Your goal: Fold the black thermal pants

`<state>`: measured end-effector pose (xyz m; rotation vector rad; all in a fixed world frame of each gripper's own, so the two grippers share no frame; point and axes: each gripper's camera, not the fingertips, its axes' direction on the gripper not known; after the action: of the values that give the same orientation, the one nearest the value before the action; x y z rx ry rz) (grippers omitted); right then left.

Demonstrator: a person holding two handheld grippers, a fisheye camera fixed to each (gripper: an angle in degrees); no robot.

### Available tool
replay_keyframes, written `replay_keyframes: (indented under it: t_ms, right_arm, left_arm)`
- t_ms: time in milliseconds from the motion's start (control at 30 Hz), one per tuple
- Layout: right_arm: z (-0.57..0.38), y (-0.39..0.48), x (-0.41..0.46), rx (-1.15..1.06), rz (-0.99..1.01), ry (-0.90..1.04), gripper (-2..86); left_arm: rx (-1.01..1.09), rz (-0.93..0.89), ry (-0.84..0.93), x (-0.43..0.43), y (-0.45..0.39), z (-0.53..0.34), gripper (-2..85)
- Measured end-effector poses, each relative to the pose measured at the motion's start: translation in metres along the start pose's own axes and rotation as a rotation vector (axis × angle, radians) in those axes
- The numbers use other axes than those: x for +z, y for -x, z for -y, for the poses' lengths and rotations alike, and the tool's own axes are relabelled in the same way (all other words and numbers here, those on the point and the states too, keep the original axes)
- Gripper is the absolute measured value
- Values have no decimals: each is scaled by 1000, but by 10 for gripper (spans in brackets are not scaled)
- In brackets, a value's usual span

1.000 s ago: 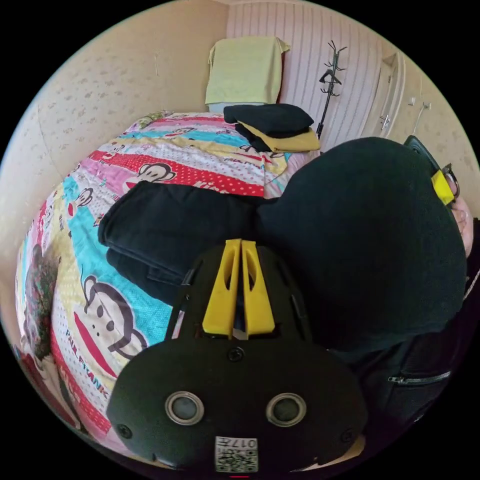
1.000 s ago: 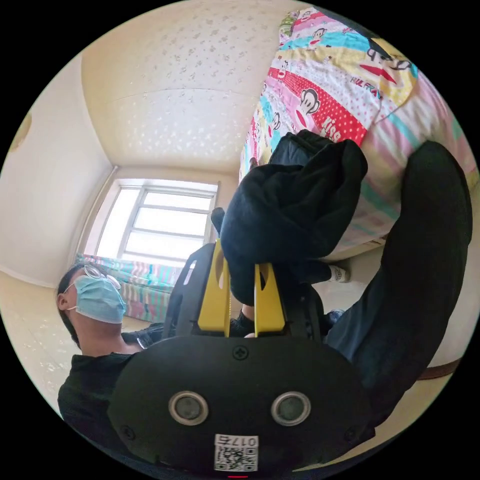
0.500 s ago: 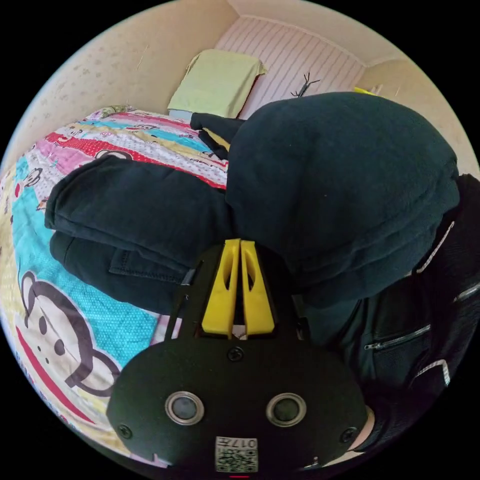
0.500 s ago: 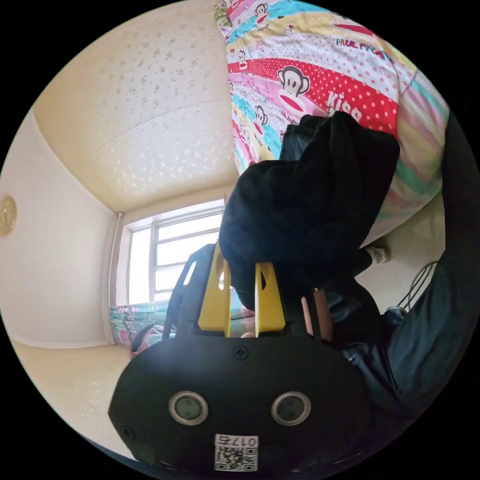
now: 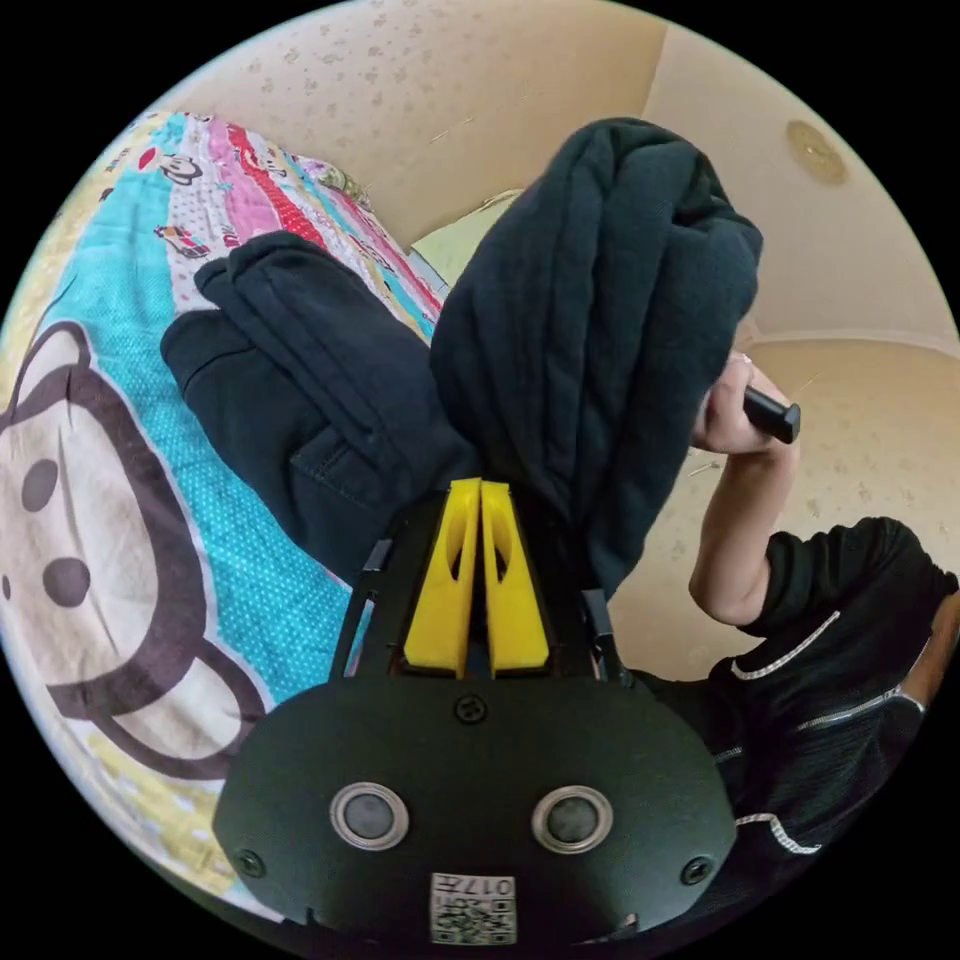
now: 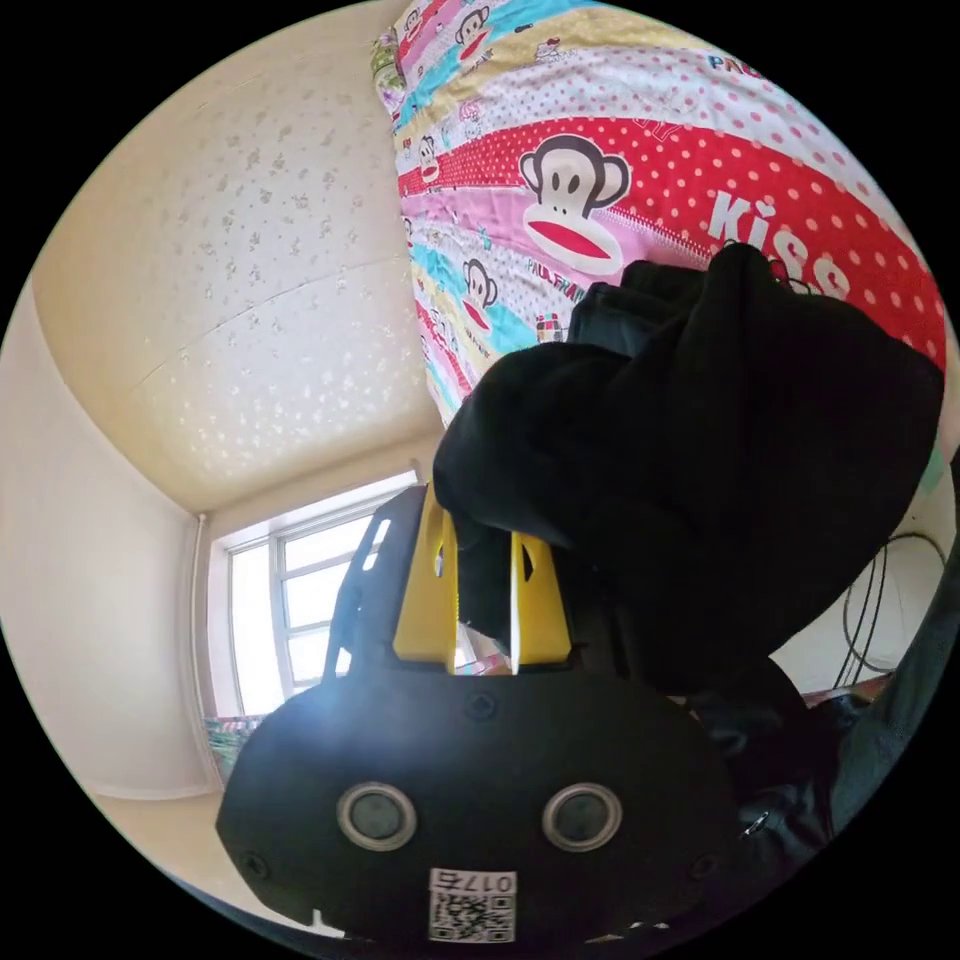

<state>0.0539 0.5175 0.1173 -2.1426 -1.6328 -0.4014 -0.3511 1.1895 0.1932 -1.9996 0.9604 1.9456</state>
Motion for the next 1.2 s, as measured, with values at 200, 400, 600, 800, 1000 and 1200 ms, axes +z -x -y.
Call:
replay_keyframes:
  t_ms: [200, 400, 600, 800, 1000, 1200]
  right_arm:
    - [54, -32, 40, -18, -42, -68, 77]
    - [35, -31, 79, -118, -217, -28, 85]
    - [8, -52, 68, -86, -36, 62, 126]
    - [-51, -39, 15, -369, 225, 99, 96]
    - [-114, -20, 76, -1243, -386, 271, 45]
    - [-158, -144, 188, -1395, -1079, 359, 8]
  left_arm:
    - [-37, 65, -30, -62, -5, 2, -10]
    - [180, 169, -484, -123, -92, -14, -10]
    - [98, 426, -246, 7, -90, 7, -9]
    - [40, 358, -247, 14, -74, -1, -9]
    - [13, 299, -279, 30, -58, -19, -9]
    - [97, 565, -354, 54, -116, -44, 6]
